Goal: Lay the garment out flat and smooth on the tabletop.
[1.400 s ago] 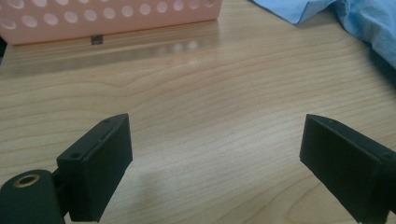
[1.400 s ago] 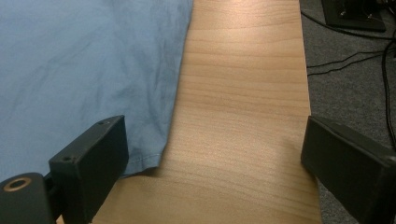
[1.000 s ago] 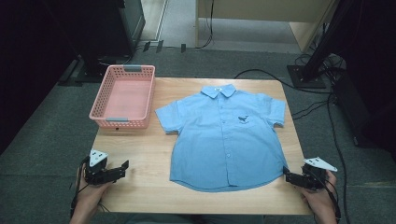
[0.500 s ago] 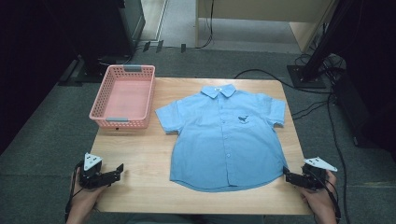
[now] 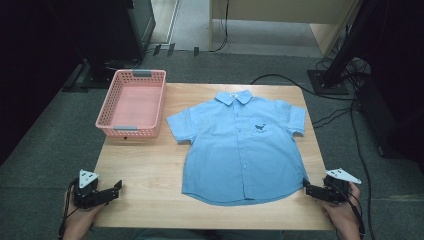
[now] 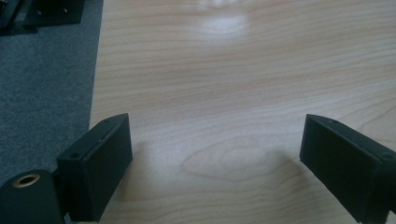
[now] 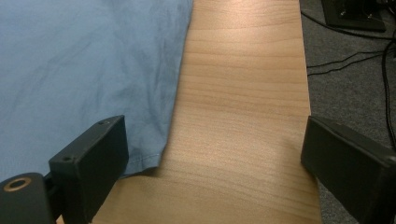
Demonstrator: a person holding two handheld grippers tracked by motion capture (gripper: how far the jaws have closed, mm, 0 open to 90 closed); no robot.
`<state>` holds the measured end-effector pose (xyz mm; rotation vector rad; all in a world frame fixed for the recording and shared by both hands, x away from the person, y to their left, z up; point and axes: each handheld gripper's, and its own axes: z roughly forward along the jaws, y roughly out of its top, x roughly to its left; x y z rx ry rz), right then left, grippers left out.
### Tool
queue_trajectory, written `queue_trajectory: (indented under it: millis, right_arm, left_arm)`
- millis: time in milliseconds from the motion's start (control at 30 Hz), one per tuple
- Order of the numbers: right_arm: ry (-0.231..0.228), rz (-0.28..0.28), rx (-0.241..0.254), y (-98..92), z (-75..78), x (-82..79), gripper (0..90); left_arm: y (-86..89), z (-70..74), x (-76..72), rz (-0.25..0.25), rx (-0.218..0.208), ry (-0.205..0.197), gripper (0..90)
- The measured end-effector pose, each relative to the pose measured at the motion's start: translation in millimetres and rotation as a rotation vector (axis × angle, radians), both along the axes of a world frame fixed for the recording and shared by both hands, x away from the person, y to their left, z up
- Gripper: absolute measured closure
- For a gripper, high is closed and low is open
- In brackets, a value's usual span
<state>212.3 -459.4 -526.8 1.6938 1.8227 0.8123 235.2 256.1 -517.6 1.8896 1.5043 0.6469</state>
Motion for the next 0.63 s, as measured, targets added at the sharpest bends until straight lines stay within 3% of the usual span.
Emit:
queue_trajectory:
  millis: [633]
  right_arm:
    - [0.001,-0.002,0.001,-0.1,0.0,-0.1,7.0]
  left_arm:
    - [-2.9,-1.8,3.2,-0.029,0.013,0.005,9.7]
